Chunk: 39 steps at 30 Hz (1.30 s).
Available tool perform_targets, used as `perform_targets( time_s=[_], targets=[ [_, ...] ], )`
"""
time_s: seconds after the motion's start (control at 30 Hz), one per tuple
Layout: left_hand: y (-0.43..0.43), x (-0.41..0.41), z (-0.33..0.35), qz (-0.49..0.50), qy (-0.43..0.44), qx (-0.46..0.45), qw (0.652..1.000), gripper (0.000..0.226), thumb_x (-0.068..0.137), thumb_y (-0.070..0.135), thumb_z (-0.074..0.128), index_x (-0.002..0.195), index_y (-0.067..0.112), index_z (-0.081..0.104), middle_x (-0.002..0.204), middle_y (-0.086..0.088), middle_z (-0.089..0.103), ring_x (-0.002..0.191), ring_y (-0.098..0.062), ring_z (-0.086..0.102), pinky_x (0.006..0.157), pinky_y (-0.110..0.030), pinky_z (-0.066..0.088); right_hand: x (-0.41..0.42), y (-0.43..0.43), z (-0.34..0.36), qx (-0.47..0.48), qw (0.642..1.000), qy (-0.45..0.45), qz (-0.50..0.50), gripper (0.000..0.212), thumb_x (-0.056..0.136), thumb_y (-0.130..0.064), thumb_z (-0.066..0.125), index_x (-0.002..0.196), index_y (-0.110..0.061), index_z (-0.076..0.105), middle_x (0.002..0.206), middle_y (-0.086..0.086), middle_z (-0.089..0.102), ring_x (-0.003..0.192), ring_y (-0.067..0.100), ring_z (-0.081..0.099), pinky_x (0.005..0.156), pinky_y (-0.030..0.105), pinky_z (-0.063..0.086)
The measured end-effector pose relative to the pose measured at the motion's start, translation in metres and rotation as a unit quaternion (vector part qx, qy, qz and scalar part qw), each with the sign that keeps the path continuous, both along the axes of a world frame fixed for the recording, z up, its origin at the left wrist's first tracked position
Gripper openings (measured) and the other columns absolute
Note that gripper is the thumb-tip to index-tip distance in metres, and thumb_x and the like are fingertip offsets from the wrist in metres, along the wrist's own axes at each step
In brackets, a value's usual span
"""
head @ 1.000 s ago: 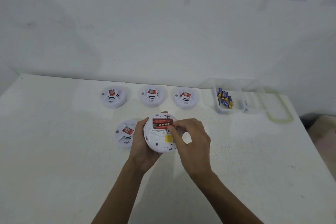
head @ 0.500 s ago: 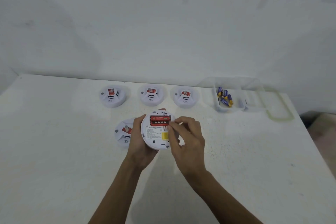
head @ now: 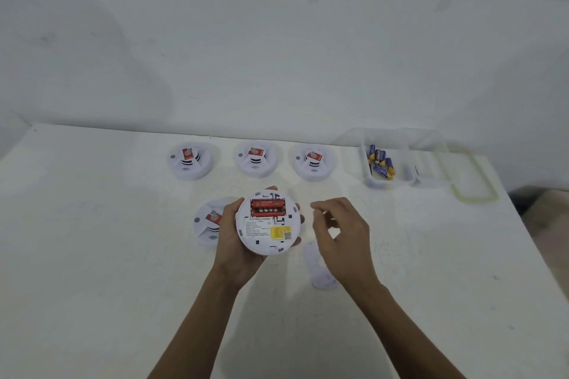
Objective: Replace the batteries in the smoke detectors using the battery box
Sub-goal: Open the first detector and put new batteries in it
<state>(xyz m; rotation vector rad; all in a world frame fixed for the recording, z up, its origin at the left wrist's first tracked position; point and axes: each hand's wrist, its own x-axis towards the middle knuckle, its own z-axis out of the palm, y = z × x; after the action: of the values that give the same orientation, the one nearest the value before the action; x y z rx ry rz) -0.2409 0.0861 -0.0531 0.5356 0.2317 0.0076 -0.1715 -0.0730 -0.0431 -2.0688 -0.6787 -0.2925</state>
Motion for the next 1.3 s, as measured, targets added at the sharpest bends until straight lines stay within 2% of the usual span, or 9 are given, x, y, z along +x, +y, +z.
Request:
perform_targets(
  time_s=[0.1,0.17,0.23,0.53,0.63,0.8,1.0,1.17,1.3],
  targets=[
    [0.006,0.001,-0.006,-0.025,-0.011,-0.018,0.999,0.058,0.070,0.042,0.070,0.120,0.016,0.059,0.122,-0.023,0.060,0.110,-0.043,0.059,0.088,-0.055,0.050,0.001,-0.011,-0.012,-0.165,0.977,0.132,-0.039,0.024,0.092,-0.024,0.059,0.112,-0.012,0.065,0.108,0.003,0.066,0.085,0.005,0.058,0.081,0.016,0.048],
    [0.007,0.002,-0.010,-0.037,-0.022,-0.028,0.999,0.057,0.070,0.042,0.070,0.120,0.016,0.059,0.121,-0.022,0.061,0.110,-0.042,0.059,0.090,-0.055,0.049,-0.001,-0.017,-0.021,-0.313,0.927,0.205,-0.036,0.044,0.094,-0.043,0.051,0.126,-0.013,0.055,0.127,0.002,0.055,0.111,0.013,0.054,0.094,0.023,0.040],
    [0.007,0.003,-0.011,-0.048,-0.028,-0.031,0.998,0.055,0.071,0.041,0.069,0.119,0.017,0.060,0.122,-0.022,0.061,0.111,-0.042,0.059,0.091,-0.056,0.048,-0.006,-0.019,-0.029,-0.398,0.887,0.228,-0.047,0.061,0.089,-0.059,0.048,0.131,-0.014,0.048,0.134,0.002,0.046,0.119,0.017,0.047,0.100,0.028,0.039],
    [0.003,0.000,-0.016,-0.052,-0.016,-0.046,0.997,0.051,0.077,0.042,0.061,0.122,0.018,0.059,0.123,-0.023,0.059,0.113,-0.042,0.057,0.090,-0.056,0.048,-0.013,-0.015,-0.048,-0.428,0.882,0.174,-0.095,0.067,0.079,-0.067,0.053,0.120,-0.014,0.049,0.119,0.003,0.050,0.101,0.017,0.052,0.086,0.028,0.046],
    [0.003,0.000,-0.016,-0.050,-0.015,-0.042,0.998,0.054,0.073,0.042,0.066,0.121,0.018,0.060,0.123,-0.022,0.059,0.113,-0.043,0.057,0.091,-0.057,0.048,-0.007,-0.014,-0.049,-0.399,0.888,0.205,-0.105,0.065,0.077,-0.061,0.059,0.121,-0.015,0.044,0.118,0.002,0.049,0.105,0.018,0.049,0.090,0.030,0.045],
    [0.000,-0.001,-0.014,-0.052,-0.013,-0.034,0.998,0.056,0.069,0.042,0.072,0.119,0.018,0.062,0.122,-0.022,0.061,0.111,-0.042,0.059,0.089,-0.056,0.049,-0.010,-0.008,-0.055,-0.332,0.922,0.190,-0.055,0.013,0.094,-0.034,0.048,0.096,-0.021,0.046,0.098,-0.003,0.051,0.089,0.011,0.046,0.075,0.019,0.038],
    [0.001,-0.003,-0.012,-0.032,-0.001,-0.033,0.999,0.050,0.074,0.042,0.061,0.118,0.018,0.063,0.121,-0.023,0.061,0.109,-0.042,0.060,0.084,-0.055,0.051,0.000,-0.009,-0.020,-0.130,0.943,0.303,-0.035,0.031,0.093,-0.016,0.051,0.071,-0.022,0.030,0.065,-0.004,0.038,0.055,0.008,0.038,0.048,0.015,0.031],
    [-0.002,-0.003,-0.007,-0.014,-0.003,-0.018,1.000,0.048,0.072,0.040,0.062,0.115,0.018,0.066,0.117,-0.021,0.064,0.106,-0.040,0.062,0.085,-0.056,0.051,0.006,-0.003,0.013,-0.015,0.948,0.317,-0.025,0.032,0.087,-0.023,0.062,0.070,-0.020,0.035,0.067,-0.005,0.038,0.058,0.006,0.036,0.056,0.016,0.036],
    [-0.008,-0.003,-0.001,0.039,0.024,0.009,0.999,0.043,0.072,0.040,0.051,0.102,0.019,0.074,0.103,-0.012,0.071,0.091,-0.030,0.070,0.074,-0.052,0.056,0.002,0.003,0.023,-0.011,0.963,0.265,0.045,0.033,0.077,-0.036,0.074,0.082,-0.020,0.046,0.082,-0.004,0.053,0.070,0.007,0.048,0.064,0.019,0.048]
  ],
)
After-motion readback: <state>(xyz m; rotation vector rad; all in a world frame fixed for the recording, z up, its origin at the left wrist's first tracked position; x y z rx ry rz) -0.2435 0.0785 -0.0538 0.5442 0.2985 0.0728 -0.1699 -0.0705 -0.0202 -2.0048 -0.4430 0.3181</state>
